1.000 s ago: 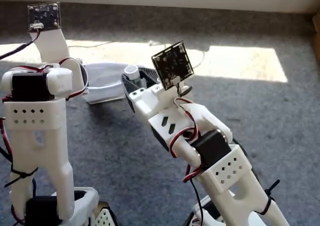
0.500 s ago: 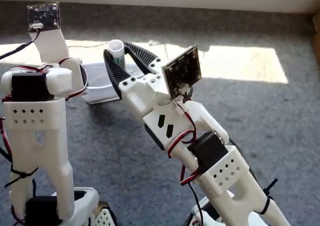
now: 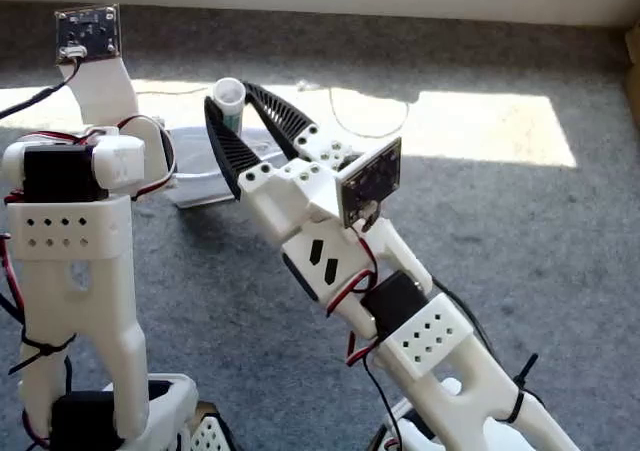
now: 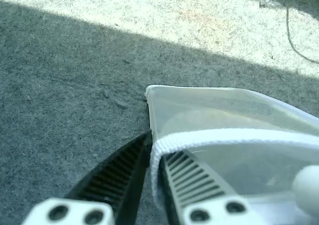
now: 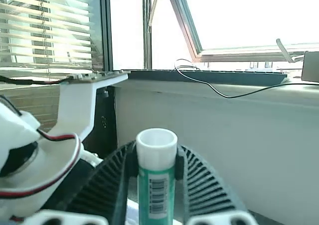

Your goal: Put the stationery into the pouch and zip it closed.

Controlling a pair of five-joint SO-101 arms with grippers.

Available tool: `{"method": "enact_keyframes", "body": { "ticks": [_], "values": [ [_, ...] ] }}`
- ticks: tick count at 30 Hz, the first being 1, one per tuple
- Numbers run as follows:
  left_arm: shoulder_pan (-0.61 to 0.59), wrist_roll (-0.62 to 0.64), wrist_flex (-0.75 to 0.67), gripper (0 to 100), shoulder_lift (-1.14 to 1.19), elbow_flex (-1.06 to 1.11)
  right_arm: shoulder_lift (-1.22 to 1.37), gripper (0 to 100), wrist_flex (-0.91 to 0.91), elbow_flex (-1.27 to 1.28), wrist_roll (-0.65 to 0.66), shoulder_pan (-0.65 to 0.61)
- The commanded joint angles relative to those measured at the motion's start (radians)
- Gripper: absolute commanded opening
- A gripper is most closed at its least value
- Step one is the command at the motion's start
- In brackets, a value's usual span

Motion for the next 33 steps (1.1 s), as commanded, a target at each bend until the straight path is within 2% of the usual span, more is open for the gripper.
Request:
{"method": "enact_keyframes", "body": {
  "ticks": [1, 8, 18, 26, 31, 33],
  "values": [
    [-0.025, 0.005, -0.018, 1, -0.008, 0.005, -0.039, 2.6, -0.056, 0.027, 0.003, -0.008],
    [-0.025, 0.005, -0.017, 1, -0.008, 0.005, -0.038, 2.6, -0.194, 0.153, 0.003, -0.01],
    [-0.025, 0.005, -0.014, 1, -0.008, 0.005, -0.038, 3.2, -0.186, 0.182, 0.002, -0.067],
    [-0.025, 0.005, -0.012, 1, -0.008, 0.005, -0.039, 3.9, -0.019, 0.171, 0.002, -0.067],
    [-0.025, 0.005, -0.014, 1, -0.008, 0.005, -0.105, 18.2, 0.084, 0.171, 0.002, -0.068],
    [-0.025, 0.005, -0.015, 1, -0.008, 0.005, -0.153, 19.8, 0.131, 0.17, 0.002, -0.068]
  ]
}}
